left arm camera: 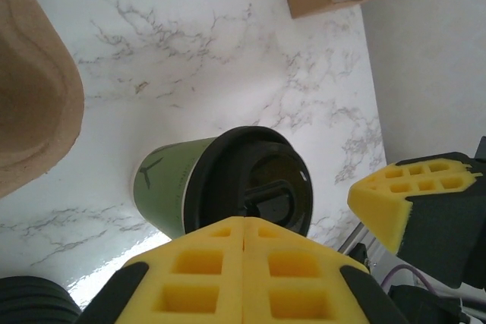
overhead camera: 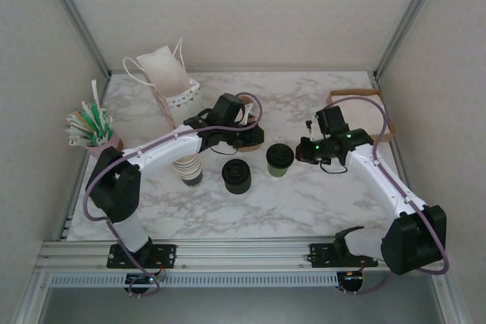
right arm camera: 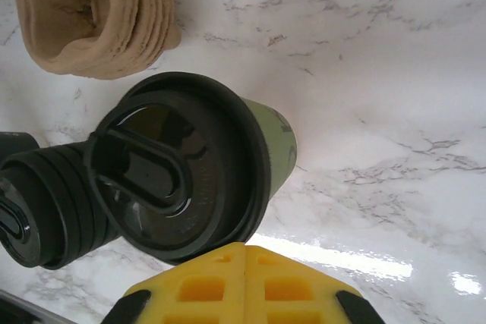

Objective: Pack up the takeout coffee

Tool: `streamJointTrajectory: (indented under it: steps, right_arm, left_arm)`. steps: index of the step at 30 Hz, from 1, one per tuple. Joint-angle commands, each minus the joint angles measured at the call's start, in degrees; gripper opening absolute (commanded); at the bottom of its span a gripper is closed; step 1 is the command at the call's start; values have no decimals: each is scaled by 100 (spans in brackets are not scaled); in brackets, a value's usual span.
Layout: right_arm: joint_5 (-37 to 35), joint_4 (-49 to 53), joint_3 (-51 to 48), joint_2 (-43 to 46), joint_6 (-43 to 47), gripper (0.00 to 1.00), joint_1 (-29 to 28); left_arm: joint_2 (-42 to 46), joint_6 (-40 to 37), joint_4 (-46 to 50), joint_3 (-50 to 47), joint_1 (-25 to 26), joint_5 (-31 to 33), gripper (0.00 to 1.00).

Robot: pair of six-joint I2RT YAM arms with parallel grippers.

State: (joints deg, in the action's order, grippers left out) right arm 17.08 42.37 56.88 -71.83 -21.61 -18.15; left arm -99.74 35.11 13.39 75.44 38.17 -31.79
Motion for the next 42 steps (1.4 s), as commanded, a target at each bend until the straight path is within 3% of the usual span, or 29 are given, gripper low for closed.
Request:
streamJointTrajectory:
  steps: [1,19,42]
  right_arm:
    - [774,-593,-221,-66,-206,0,196]
    - [1104,-1055,-520,-577,-247,0,495]
    - [1114,-987,137,-1123,-61,0,590]
  left_arm:
    - [-223,-66,-102,190,15,-90,4]
    - [-616,-66,-336,-1,45,-292,3]
    - [-505,186,-589,-405,337,-277,2]
